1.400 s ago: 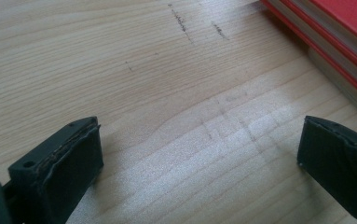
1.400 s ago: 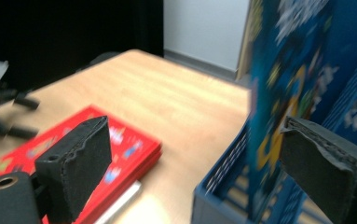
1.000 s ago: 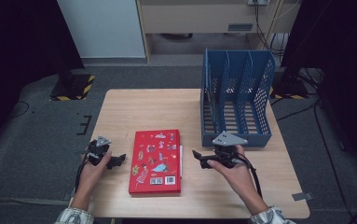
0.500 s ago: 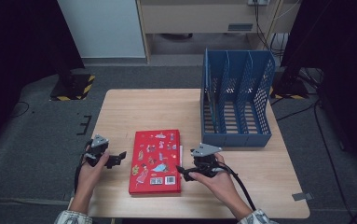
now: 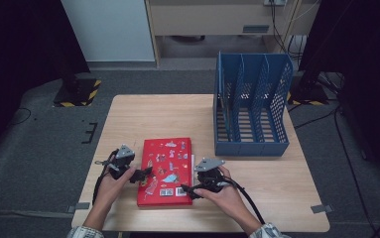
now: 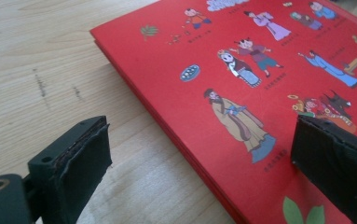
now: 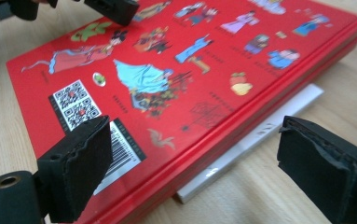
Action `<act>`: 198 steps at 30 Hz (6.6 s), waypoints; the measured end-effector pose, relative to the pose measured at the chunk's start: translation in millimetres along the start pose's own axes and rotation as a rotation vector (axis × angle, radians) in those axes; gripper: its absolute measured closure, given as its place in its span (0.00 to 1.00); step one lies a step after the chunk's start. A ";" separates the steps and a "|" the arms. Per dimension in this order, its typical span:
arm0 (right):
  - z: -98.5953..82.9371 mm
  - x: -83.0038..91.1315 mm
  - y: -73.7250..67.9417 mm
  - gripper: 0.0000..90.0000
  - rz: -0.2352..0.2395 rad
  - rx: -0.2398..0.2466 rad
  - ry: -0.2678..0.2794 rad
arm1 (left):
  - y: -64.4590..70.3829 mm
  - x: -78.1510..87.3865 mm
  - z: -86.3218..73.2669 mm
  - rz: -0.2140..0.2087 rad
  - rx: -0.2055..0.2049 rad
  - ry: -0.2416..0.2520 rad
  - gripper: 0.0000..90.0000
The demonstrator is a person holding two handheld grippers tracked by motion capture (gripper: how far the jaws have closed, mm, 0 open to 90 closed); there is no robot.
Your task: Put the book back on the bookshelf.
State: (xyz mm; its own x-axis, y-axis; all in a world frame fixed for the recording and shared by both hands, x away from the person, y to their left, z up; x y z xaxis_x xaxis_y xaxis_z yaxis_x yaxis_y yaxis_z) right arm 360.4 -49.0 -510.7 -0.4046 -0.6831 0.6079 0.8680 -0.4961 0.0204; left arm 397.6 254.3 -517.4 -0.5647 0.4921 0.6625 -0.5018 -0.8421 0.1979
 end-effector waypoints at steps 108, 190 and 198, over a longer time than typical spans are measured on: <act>37.8 -13.7 33.8 0.12 0.002 -0.077 -0.029 | 21.2 5.2 52.8 -0.074 -0.037 0.037 0.28; 129.0 -21.0 75.1 0.37 -0.253 -0.016 0.004 | 6.0 44.0 139.5 0.069 -0.101 0.205 0.67; 120.7 -9.0 62.2 0.49 -0.235 0.017 0.020 | 11.3 50.1 125.1 0.047 -0.105 0.221 0.62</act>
State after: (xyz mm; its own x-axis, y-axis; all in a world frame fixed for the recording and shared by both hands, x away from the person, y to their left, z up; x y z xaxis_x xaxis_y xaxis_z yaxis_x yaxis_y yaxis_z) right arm 452.7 -9.0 -419.1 -0.6018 -0.5601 0.5693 0.7538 -0.6338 0.1732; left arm 445.7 241.8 -391.6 -0.7129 0.4986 0.4932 -0.5300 -0.8435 0.0867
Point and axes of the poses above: each handheld gripper's, and its own axes: x roughly backward along the jaws, z roughly out of its top, y roughly to its right, the point moved 1 cm from there along -x, roughly forward along the jaws, and after that the axes turned 9 degrees about x, right-handed, at the moved point
